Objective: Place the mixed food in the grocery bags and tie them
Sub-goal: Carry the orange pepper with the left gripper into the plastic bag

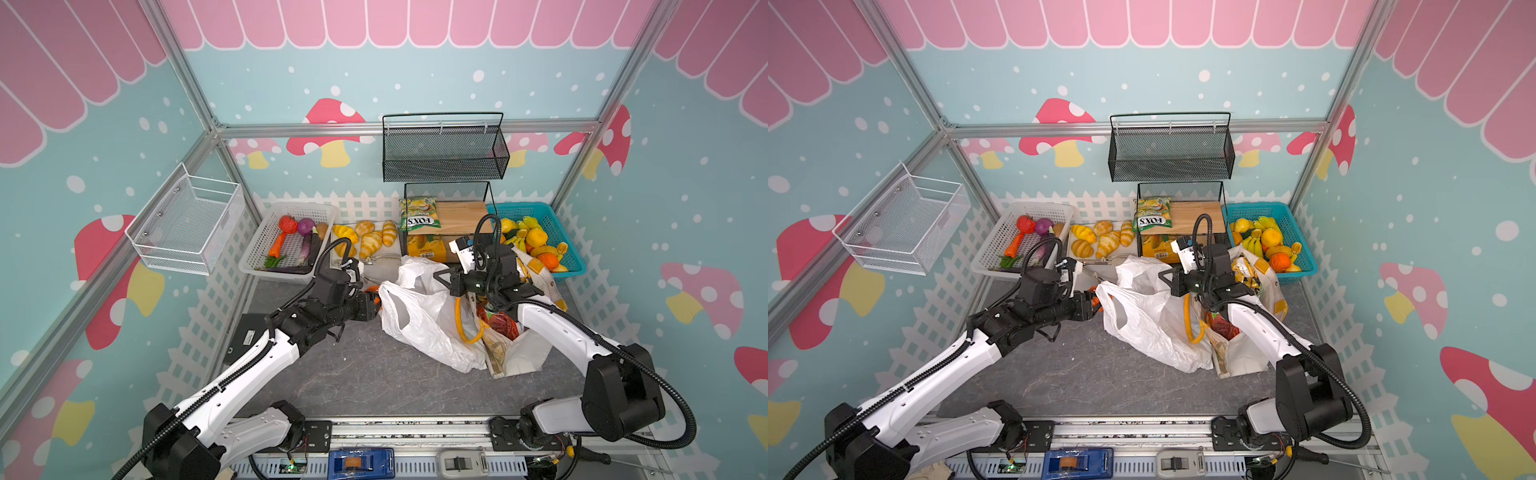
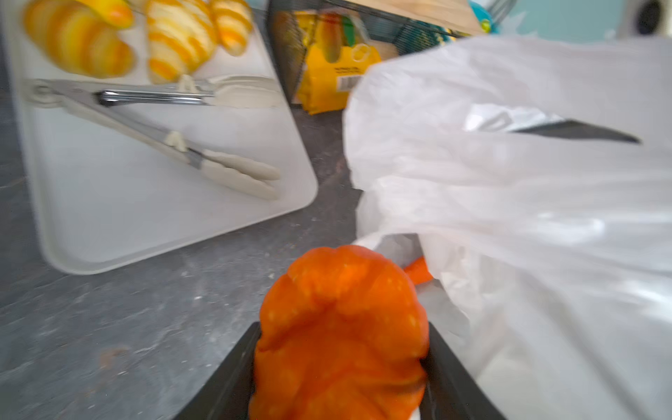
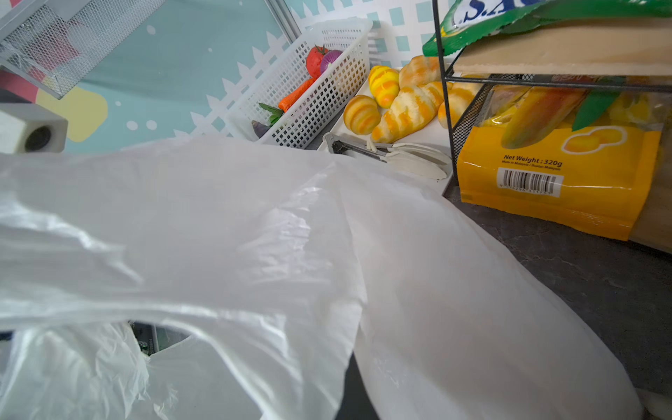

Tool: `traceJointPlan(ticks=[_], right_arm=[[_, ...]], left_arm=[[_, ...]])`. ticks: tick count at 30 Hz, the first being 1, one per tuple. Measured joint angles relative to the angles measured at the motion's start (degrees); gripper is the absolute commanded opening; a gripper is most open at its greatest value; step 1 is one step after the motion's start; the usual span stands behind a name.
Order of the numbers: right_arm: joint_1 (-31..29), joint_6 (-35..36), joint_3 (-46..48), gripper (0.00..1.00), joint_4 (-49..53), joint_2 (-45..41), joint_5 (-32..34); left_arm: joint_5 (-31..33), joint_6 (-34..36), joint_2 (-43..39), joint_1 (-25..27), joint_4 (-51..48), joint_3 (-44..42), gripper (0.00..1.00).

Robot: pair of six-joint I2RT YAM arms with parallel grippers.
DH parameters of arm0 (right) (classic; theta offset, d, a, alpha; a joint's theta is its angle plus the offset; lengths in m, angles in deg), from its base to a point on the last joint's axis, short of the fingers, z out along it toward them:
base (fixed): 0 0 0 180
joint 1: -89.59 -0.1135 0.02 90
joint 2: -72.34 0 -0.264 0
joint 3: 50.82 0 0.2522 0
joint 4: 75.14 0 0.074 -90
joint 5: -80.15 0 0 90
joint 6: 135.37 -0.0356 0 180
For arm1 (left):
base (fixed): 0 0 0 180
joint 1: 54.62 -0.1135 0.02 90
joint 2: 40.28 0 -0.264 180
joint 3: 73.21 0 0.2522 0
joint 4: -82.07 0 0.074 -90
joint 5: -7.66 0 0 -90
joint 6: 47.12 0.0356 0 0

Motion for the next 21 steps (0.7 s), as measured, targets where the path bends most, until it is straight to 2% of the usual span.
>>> traceJointPlan(ticks=[7, 14, 17, 21], right_arm=[[0.0, 0.3, 0.0, 0.02, 1.8, -1.0, -0.7], [0.0, 0.4, 0.0, 0.02, 2.4, -3.1, -3.5], [0.0, 0.5, 0.1, 0.02, 2.4, -3.9, -4.0], [0.0, 0.4, 0.3, 0.02, 2.4, -4.7, -3.6]], left_arm=[[-6.4, 0.8, 1.5, 7.8, 6.1, 0.0, 0.44], [-6.5, 2.1, 9.1, 9.1, 11.9, 1.2, 0.46], [-3.6, 2.0, 12.9, 9.1, 13.9, 2.4, 0.52], [0.2, 1.7, 17.1, 9.3, 15.7, 2.9, 0.67]])
